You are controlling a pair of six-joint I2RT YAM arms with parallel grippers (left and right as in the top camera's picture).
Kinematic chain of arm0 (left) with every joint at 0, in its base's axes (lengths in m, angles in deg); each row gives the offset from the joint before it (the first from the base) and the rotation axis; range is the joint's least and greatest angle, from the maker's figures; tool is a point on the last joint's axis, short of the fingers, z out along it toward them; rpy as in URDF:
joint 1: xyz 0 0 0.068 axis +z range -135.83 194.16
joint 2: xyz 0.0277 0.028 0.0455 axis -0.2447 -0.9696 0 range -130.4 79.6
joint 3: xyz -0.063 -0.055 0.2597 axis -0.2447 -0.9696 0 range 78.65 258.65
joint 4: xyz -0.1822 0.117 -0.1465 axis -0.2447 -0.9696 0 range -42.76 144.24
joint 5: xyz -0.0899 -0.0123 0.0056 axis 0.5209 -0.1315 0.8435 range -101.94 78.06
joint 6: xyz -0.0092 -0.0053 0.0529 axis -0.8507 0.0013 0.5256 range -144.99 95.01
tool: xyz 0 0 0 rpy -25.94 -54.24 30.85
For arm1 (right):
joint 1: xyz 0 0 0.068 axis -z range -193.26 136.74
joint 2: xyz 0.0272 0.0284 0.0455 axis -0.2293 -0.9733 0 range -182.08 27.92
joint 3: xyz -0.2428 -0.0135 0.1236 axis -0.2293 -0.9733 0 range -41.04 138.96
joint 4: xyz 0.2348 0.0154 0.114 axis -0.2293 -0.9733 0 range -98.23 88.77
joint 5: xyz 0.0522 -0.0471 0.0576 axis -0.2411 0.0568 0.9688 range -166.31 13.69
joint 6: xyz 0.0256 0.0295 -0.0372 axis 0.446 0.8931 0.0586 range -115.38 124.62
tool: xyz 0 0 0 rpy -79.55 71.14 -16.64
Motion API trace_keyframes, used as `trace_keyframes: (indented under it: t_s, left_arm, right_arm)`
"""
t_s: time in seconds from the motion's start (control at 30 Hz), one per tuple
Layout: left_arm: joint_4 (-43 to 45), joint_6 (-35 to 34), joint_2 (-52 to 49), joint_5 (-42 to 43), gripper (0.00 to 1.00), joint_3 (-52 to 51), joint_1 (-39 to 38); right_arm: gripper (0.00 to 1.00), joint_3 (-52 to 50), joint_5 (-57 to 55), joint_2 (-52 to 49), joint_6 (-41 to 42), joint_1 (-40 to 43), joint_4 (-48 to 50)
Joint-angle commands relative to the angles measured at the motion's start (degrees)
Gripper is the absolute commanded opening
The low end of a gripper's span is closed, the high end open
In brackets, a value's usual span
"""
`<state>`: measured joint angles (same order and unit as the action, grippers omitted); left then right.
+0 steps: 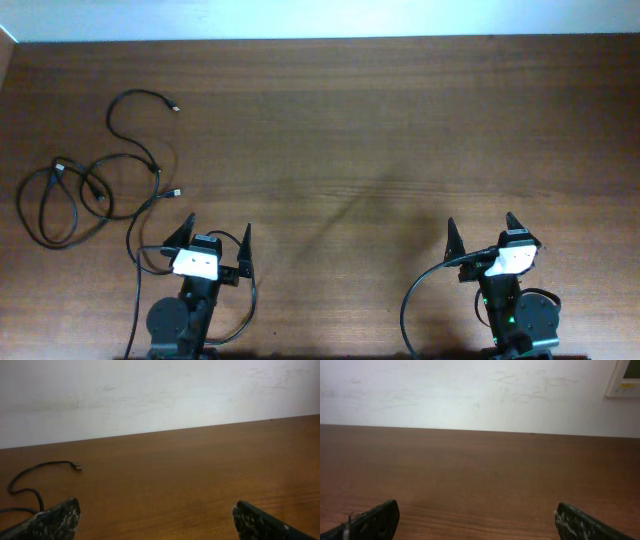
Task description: Untangle cables
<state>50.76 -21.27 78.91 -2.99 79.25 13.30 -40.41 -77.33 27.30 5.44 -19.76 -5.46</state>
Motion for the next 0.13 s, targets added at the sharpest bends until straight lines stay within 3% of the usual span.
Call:
trace_keyframes:
  t_s: [0.0, 0.1]
  left_arm:
    - [-0.5, 1.1, 0.4, -0.9, 0.99, -0.1, -0.2]
    - [-0.5, 1.1, 0.4, -0.9, 0.99, -0.1, -0.2]
  right_arm:
    - [0.98, -0.3, 0.2, 0.4, -0.4, 0.2, -0.4]
    - [0.98, -0.3, 0.2, 0.4, -0.4, 0.2, -0.4]
